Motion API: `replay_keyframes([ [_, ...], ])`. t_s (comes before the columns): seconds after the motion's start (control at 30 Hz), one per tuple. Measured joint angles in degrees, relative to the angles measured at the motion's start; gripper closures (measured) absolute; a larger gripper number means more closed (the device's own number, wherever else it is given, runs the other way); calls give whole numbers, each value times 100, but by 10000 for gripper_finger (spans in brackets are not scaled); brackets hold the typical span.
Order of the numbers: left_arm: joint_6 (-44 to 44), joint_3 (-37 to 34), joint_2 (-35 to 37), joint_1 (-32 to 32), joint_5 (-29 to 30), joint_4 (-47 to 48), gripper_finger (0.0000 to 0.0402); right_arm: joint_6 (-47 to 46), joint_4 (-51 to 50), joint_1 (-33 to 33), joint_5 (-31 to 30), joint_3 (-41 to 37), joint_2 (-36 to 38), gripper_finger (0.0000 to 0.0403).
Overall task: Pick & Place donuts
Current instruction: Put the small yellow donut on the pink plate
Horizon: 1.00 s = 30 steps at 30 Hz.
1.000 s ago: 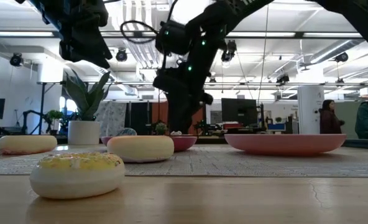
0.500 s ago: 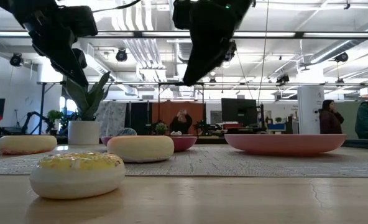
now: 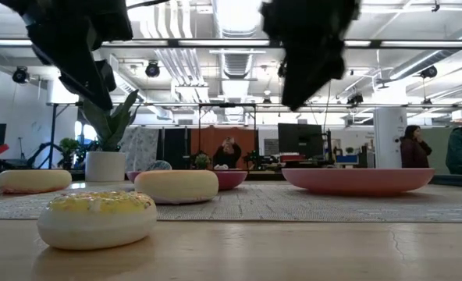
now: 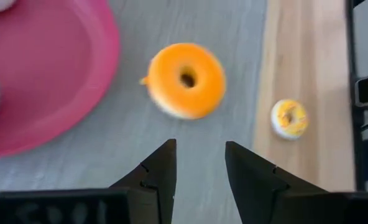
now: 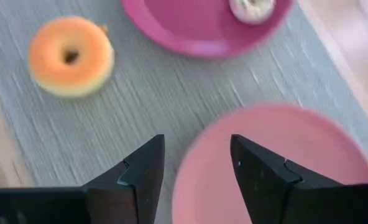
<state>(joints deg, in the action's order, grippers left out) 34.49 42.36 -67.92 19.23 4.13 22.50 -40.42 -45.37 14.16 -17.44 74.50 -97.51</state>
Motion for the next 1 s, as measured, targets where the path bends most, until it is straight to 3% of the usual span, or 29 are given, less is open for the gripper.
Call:
replay_keyframes([
  [0.17,288,474,-680,408,210,-116,292,-556,100,257,-57,-702,620,227],
  [0.4,353,1206,-1636,1004,328,-128,292,-657,355,654,-354,-1306,1314,227],
  [0.77,-223,2335,-3425,1361,66,-182,292,-639,399,880,-546,-1701,1657,227],
  [1.0,34,2856,-3955,1409,54,128,292,-658,415,1079,-724,-1719,1655,227],
])
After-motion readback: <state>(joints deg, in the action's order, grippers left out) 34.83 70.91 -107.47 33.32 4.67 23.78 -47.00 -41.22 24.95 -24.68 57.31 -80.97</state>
